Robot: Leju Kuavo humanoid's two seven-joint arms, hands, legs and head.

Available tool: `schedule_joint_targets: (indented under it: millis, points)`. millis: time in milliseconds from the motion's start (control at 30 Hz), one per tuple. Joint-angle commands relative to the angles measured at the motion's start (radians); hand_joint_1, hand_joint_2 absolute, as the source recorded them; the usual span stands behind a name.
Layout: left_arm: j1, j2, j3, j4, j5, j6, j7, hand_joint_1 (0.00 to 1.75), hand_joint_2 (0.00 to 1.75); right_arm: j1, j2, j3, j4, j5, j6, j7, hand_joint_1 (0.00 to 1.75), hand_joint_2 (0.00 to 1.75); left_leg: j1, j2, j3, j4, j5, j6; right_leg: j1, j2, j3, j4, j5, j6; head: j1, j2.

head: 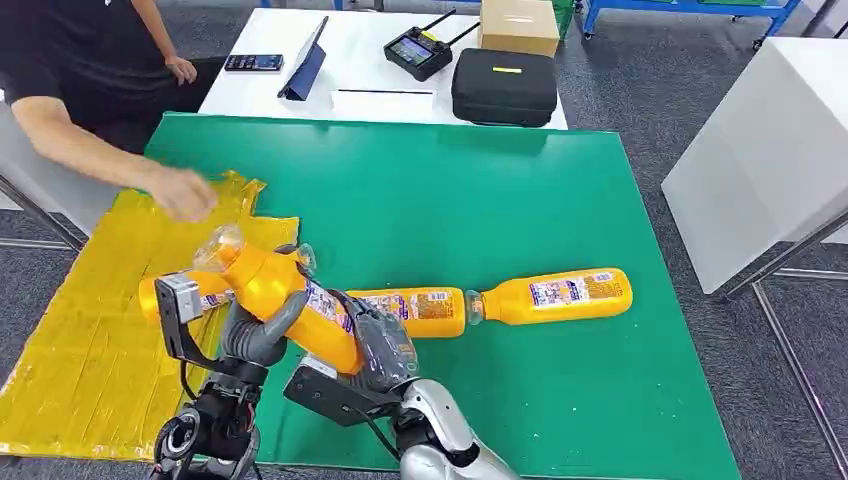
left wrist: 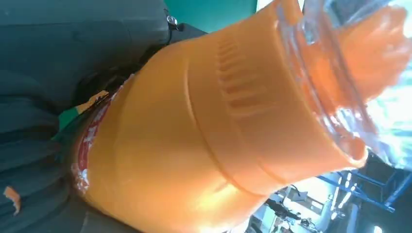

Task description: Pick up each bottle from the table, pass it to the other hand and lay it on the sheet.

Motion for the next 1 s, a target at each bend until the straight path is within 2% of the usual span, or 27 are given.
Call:
schedule_joint_targets:
  millis: [33, 67, 100, 133, 267, 433, 600, 700, 833, 900, 1000]
  points:
    - [-0.022, 0.011, -0.008, 0.006, -0.052, 0.032, -0.006, 1.75, 1.75, -0.016, -0.012, 0.010, 0.001, 0.003, -0.025, -0.006, 1.57, 1.75, -0.001, -0.002, 0.004, 0.000, -0.001, 0.002, 0.000, -0.002, 0.004, 0.001, -0.002, -0.006, 0.000, 0.000]
    - [-0.022, 0.015, -0.004, 0.000, -0.101, 0.065, -0.016, 1.75, 1.75, -0.011, -0.019, 0.003, -0.013, 0.008, -0.033, -0.004, 0.00, 1.75, -0.001, -0.002, 0.002, 0.000, -0.001, 0.001, 0.000, -0.001, 0.002, 0.000, -0.001, -0.004, 0.000, 0.000]
    - [-0.022, 0.021, 0.004, -0.011, -0.172, 0.118, -0.022, 1.75, 1.75, 0.003, -0.026, -0.016, -0.043, -0.001, -0.047, -0.008, 0.00, 1.75, 0.000, -0.002, 0.002, 0.000, -0.001, 0.001, 0.000, -0.001, 0.002, 0.000, -0.001, -0.004, 0.000, 0.000]
    - [-0.025, 0.028, 0.021, -0.026, -0.291, 0.197, -0.024, 1.75, 1.75, 0.018, -0.040, -0.039, -0.085, -0.003, -0.048, -0.008, 0.00, 0.00, -0.001, -0.003, 0.004, 0.000, -0.002, 0.002, 0.000, -0.002, 0.004, 0.001, -0.002, -0.006, 0.000, 0.000]
    - [-0.038, 0.050, 0.124, -0.087, -0.743, 0.427, -0.014, 1.75, 1.75, 0.105, -0.053, -0.132, -0.250, 0.083, -0.002, 0.033, 0.00, 0.00, 0.000, -0.003, 0.001, 0.001, -0.001, 0.001, 0.001, -0.003, 0.002, 0.001, -0.002, -0.005, 0.000, 0.000]
    - [-0.029, 0.125, 0.185, -0.029, -1.197, 0.514, 0.078, 1.75, 1.75, 0.209, -0.097, -0.203, -0.386, 0.152, 0.041, 0.006, 0.00, 0.00, 0.000, -0.002, 0.003, -0.001, -0.001, 0.001, 0.000, -0.002, 0.003, 0.000, -0.001, -0.004, 0.000, 0.000]
    - [-0.053, 0.149, 0.177, 0.065, -1.320, 0.567, 0.110, 1.75, 1.75, 0.230, -0.110, -0.220, -0.438, 0.170, 0.062, 0.008, 0.00, 0.00, -0.001, -0.004, 0.004, -0.001, -0.001, 0.002, -0.001, -0.003, 0.004, 0.000, -0.002, -0.005, 0.000, 0.000]
    - [-0.083, 0.162, 0.146, 0.142, -1.478, 0.615, 0.176, 1.75, 1.75, 0.226, -0.120, -0.224, -0.424, 0.178, 0.071, 0.014, 0.00, 0.00, -0.001, -0.004, 0.004, -0.001, 0.000, 0.001, 0.000, -0.004, 0.004, 0.000, -0.002, -0.005, 0.000, 0.000]
    - [-0.181, 0.179, 0.076, 0.407, -1.630, 0.669, 0.239, 1.75, 1.75, 0.196, -0.151, -0.219, -0.336, 0.156, 0.069, 0.011, 0.00, 0.00, -0.001, -0.005, 0.004, -0.003, 0.001, 0.001, 0.000, -0.005, 0.004, -0.002, -0.001, -0.004, 0.000, 0.000]
    - [-0.188, 0.177, 0.073, 0.430, -1.631, 0.684, 0.238, 1.75, 1.75, 0.195, -0.153, -0.219, -0.329, 0.152, 0.063, 0.006, 0.00, 0.00, -0.001, -0.006, 0.006, -0.003, 0.001, 0.002, -0.001, -0.005, 0.006, -0.002, -0.001, -0.005, 0.000, 0.000]
    - [-0.250, 0.185, 0.028, 0.582, -1.752, 0.681, 0.307, 1.75, 1.75, 0.187, -0.165, -0.195, -0.302, 0.130, 0.065, -0.002, 0.00, 0.00, -0.001, -0.004, 0.005, -0.002, 0.000, 0.001, 0.000, -0.003, 0.005, -0.002, -0.001, -0.005, 0.000, 0.000]
